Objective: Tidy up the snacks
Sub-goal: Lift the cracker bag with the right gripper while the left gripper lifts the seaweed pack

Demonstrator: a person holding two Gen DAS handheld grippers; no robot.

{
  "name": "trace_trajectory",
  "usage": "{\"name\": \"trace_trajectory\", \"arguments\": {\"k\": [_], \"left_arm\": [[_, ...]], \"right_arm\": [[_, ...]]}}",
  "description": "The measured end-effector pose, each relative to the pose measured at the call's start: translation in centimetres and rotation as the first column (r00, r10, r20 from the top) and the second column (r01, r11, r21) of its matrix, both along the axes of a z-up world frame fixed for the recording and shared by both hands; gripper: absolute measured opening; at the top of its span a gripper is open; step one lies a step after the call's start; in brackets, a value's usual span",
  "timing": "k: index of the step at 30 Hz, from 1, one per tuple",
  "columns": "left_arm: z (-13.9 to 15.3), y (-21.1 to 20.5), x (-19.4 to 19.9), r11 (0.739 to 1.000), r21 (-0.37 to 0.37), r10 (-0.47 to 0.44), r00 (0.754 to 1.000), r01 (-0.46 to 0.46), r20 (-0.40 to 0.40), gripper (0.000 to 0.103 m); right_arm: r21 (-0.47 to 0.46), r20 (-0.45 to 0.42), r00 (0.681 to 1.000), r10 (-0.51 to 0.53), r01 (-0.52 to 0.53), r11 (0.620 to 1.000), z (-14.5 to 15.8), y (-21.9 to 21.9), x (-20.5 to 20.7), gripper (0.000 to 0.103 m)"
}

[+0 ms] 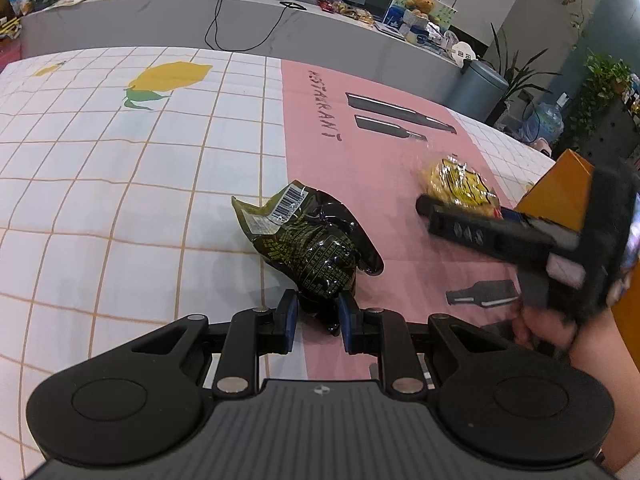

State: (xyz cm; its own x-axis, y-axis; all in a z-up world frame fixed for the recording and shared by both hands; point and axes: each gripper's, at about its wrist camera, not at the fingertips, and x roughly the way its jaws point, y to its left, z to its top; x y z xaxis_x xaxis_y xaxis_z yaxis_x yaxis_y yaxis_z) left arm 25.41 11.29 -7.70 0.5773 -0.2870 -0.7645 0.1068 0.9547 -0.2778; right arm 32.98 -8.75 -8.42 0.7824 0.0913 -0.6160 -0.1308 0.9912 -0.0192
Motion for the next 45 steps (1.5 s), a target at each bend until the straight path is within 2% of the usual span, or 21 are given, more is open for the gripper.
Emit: {"name": "trace_trajectory", "arguments": {"k": [7,11,15,21,22,23,24,25,26,29,34,38,42,44,45], "left_arm": [[0.1,-1.4,-2.9,1.000,-0.001,-0.029,0.999,0.029,-0.019,0.024],[0.1,-2.7,-5.3,0.998,-0.013,-0.056,0.998,0.055,-0.033,0.024],[0.1,-4.1,-7.1,0.998,-0.004,-0.064,0.998,0.064,-0.029,0.024],[0.0,-4.7,-8.4,0.999,-0.027,-0.043,0.998,0.041,-0.043,0.024],[0.0,-4.6,-8.4,0.999,-0.034,-0.044,0.998,0.042,-0.049,0.034],[0.0,-4.6,-8.4,0.998,-0.040,-0.045,0.997,0.043,-0.055,0.037],[0.1,-4.6,-8.6,0.997,-0.052,-0.054,0.997,0.051,-0.056,0.054],[0.3,-4.6,-8.5,0.997,-0.049,-0.060,0.997,0.057,-0.058,0.079],[0.6,-4.8,-8.4,0.998,-0.018,-0.055,0.997,0.054,-0.054,0.086],[1.7,-5.4,-8.8,0.996,0.072,-0.059,0.998,0.058,0.021,0.088],[1.7,-5.6,-7.7,0.996,0.032,-0.081,0.996,0.080,0.043,0.090],[0.7,-6.0,-6.6,0.997,0.039,-0.068,0.998,0.068,-0.003,0.090],[-0.1,-6.6,-6.4,0.994,0.055,-0.090,0.996,0.090,0.000,0.090],[-0.2,-6.9,-6.7,0.991,0.078,-0.108,0.994,0.106,0.018,0.088],[-0.2,-7.0,-6.7,0.991,0.085,-0.106,0.994,0.104,0.023,0.083]], "right_arm": [[-0.010,-0.060,0.991,0.116,-0.117,0.993,0.8,-0.8,-6.3,0.083],[-0.045,-0.117,0.968,0.223,-0.230,0.972,1.5,-1.1,-10.7,0.082],[-0.080,-0.103,0.951,0.292,-0.300,0.950,1.9,-2.1,-15.2,0.082],[-0.069,-0.117,0.958,0.261,-0.270,0.960,1.9,-3.8,-16.3,0.082],[-0.052,-0.118,0.961,0.250,-0.257,0.965,1.8,-4.0,-16.1,0.082],[-0.038,-0.122,0.963,0.242,-0.249,0.968,1.7,-4.1,-16.1,0.082],[-0.031,-0.125,0.963,0.238,-0.243,0.969,1.7,-4.1,-15.9,0.082],[-0.033,-0.127,0.963,0.237,-0.243,0.969,1.8,-3.9,-15.6,0.082],[-0.039,-0.128,0.962,0.240,-0.247,0.968,1.8,-3.8,-15.5,0.082],[-0.014,-0.126,0.962,0.241,-0.245,0.970,1.7,-4.0,-15.4,0.082],[0.006,-0.135,0.963,0.232,-0.233,0.972,1.8,-4.0,-15.3,0.083],[-0.003,-0.137,0.964,0.229,-0.231,0.973,1.7,-3.8,-15.4,0.083],[-0.005,-0.142,0.963,0.228,-0.231,0.973,1.7,-3.8,-15.3,0.083],[-0.001,-0.140,0.964,0.226,-0.228,0.974,1.7,-3.8,-15.3,0.083],[-0.002,-0.138,0.965,0.225,-0.227,0.974,1.7,-3.8,-15.3,0.083]]}}
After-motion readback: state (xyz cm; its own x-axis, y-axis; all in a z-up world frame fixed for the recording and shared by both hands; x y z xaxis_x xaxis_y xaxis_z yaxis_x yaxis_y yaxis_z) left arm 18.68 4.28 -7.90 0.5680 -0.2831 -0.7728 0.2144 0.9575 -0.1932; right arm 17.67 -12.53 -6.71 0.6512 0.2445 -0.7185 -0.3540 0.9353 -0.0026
